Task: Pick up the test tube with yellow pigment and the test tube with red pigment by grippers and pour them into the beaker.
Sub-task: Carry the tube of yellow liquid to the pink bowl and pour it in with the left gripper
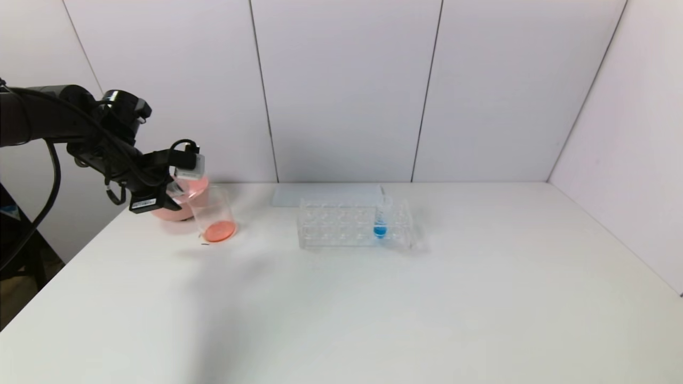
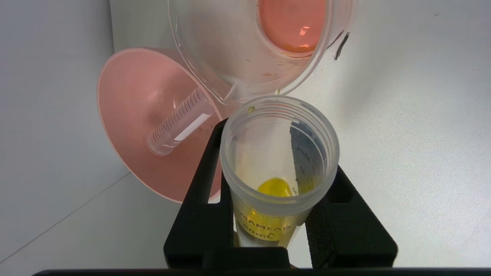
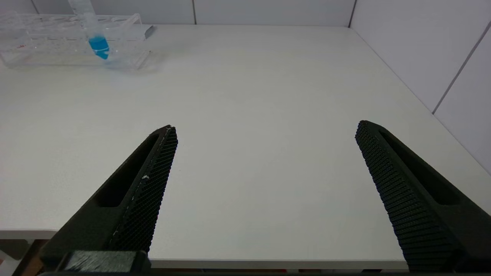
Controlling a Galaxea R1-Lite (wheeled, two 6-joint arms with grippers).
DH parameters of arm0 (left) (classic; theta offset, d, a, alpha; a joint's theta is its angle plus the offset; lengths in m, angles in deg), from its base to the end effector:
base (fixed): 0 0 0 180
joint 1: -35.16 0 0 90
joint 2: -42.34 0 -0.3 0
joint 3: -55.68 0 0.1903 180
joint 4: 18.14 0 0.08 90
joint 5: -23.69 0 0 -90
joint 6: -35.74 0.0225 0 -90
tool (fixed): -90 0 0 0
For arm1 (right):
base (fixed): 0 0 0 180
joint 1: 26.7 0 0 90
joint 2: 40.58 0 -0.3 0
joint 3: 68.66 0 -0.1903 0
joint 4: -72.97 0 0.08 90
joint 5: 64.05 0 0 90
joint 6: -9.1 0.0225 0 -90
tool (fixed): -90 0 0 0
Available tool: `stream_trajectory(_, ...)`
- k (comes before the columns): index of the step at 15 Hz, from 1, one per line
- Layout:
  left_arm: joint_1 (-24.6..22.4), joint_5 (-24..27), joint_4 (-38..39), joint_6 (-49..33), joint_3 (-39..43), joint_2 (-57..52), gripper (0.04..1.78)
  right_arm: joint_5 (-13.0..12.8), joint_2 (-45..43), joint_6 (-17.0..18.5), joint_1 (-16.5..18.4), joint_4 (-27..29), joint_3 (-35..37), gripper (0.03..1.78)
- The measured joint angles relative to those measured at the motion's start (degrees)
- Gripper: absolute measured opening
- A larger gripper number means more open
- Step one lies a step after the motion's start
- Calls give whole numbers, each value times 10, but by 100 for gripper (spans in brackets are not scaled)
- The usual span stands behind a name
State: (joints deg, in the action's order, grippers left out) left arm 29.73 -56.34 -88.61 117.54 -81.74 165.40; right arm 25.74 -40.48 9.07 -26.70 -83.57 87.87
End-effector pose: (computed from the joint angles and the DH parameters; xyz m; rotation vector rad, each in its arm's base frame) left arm 0.4035 0.0344 0.2138 1.1764 0.7316 -0.7364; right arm -0.0228 -0.0001 0.0758 -0.0005 0.0016 -0.0037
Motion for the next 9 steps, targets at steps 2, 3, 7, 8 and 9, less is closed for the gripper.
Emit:
stream_trajectory(2, 4, -3, 2, -2, -1, 0, 52, 0, 0, 0, 0, 0, 0, 170)
stream_trajectory(3, 5, -8, 4, -2, -2, 0, 52, 0, 0, 0, 0, 0, 0, 170)
stream_trajectory(7, 20, -35, 11, -14, -2, 0, 52, 0, 0, 0, 0, 0, 0, 170)
stream_trajectory(8, 22, -35, 11, -16, -2, 0, 52, 0, 0, 0, 0, 0, 0, 170)
stream_trajectory(9, 24, -36, 11, -17, -2, 1, 52, 0, 0, 0, 0, 0, 0, 170)
